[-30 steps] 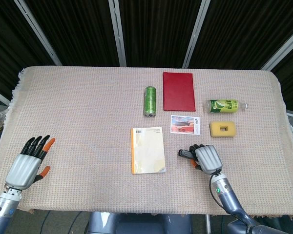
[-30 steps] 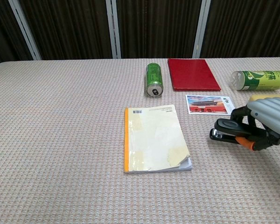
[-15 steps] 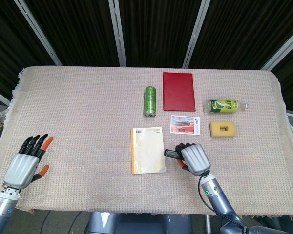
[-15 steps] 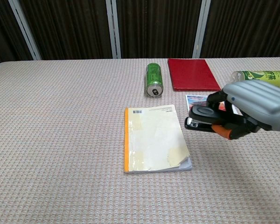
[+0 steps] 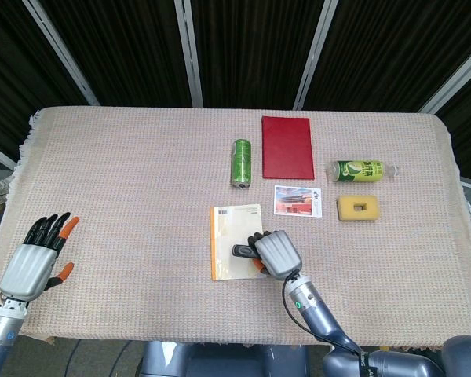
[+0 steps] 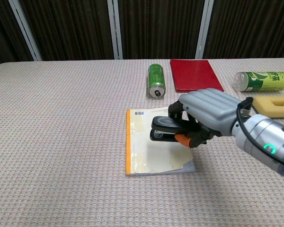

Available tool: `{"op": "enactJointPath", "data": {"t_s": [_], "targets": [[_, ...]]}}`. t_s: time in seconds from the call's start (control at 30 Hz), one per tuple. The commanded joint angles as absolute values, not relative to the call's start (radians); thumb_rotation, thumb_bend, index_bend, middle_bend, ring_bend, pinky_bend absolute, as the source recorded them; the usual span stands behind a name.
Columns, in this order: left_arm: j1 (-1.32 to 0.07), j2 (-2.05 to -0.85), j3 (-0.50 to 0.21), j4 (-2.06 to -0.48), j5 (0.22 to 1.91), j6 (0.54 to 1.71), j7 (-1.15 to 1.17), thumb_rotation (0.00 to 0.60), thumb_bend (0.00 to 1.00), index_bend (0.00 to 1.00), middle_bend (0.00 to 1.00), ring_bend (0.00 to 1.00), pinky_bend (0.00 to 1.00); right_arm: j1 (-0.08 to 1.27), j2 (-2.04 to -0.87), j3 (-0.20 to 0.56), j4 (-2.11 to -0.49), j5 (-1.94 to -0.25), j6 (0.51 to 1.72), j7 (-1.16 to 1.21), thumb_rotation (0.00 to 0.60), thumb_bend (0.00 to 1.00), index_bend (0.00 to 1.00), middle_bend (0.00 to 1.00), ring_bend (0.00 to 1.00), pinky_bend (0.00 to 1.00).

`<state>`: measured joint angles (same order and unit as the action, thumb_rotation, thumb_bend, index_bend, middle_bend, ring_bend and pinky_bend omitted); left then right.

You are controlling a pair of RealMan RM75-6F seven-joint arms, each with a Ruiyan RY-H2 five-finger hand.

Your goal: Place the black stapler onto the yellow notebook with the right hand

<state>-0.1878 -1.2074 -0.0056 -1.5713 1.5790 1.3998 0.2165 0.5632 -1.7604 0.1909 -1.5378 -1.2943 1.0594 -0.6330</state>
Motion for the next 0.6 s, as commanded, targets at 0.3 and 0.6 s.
{"op": "enactJointPath", "data": {"t_s": [0.3,0.6], "targets": [[-0.200,-1.200,-0.013,-1.553,1.553,1.374,0.175,0.600,0.32,0.00,0.00,0.00,0.08,0.662,-1.892,0.231,-1.442,-1.223,1.010,-0.700,0.600,0.53,0.68,0.50,0.56,0.69],[-0.202,-1.190,-0.018,-1.541,1.540,1.373,0.140,0.600,0.32,0.00,0.00,0.00,0.08,0.716,-1.957,0.240,-1.380,-1.178,0.994,-0.722,0.600,0.53,0.68,0.50,0.56,0.69]]}}
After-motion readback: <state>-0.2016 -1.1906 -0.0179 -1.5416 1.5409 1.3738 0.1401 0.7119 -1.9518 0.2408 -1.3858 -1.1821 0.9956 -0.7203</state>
